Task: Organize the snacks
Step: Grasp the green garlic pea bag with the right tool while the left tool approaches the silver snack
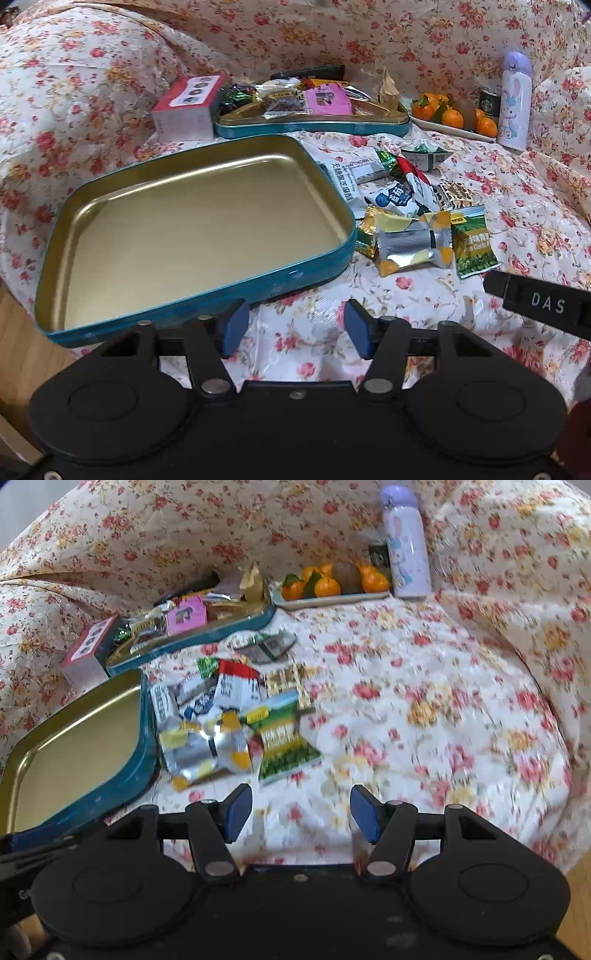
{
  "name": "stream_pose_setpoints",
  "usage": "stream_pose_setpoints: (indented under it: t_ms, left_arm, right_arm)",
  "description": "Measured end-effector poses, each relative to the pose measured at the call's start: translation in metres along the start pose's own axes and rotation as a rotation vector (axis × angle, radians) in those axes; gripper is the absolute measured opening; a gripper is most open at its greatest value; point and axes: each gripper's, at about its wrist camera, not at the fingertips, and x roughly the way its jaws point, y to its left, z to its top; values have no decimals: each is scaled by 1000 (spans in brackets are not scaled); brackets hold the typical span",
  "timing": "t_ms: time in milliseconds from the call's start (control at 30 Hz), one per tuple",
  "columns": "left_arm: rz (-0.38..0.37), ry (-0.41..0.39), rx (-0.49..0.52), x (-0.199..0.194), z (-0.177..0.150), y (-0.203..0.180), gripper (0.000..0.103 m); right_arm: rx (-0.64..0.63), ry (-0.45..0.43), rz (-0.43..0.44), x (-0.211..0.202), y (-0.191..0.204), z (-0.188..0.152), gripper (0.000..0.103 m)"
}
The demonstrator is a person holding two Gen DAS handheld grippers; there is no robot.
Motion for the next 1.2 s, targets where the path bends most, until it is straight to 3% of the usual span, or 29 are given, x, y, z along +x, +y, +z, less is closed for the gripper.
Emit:
stream_pose_setpoints:
  t_ms: [167, 367, 433, 500, 600, 800, 967, 1200]
  left_arm:
    - [-27, 10, 19, 8, 4, -6, 59]
    - [-61, 13, 67, 13, 7, -20, 59]
    - [-71, 13, 74, 15, 9, -23, 59]
    - [-84, 14, 79, 17, 12, -26, 59]
    - [-103, 12, 88, 20, 18, -32, 59]
    - [-130, 11, 137, 27, 24, -50, 59]
    - [-143, 21, 181, 31, 22, -64, 59]
    - [-86, -20, 282, 32, 20, -80, 59]
  right_arm:
    - [-92, -60, -18, 12, 8, 12, 64]
    - [-126, -32, -2, 38, 12, 26, 64]
    - [-140, -22, -3, 46, 13, 28, 59]
    - [-163, -10, -20, 52, 12, 30, 46]
    - [-153, -19, -48, 54, 8, 28, 41]
    - [-87, -39, -99, 52, -11, 29, 39]
    - [-66, -56, -72, 53, -19, 26, 39]
    - [-90, -71, -61, 57, -21, 21, 40]
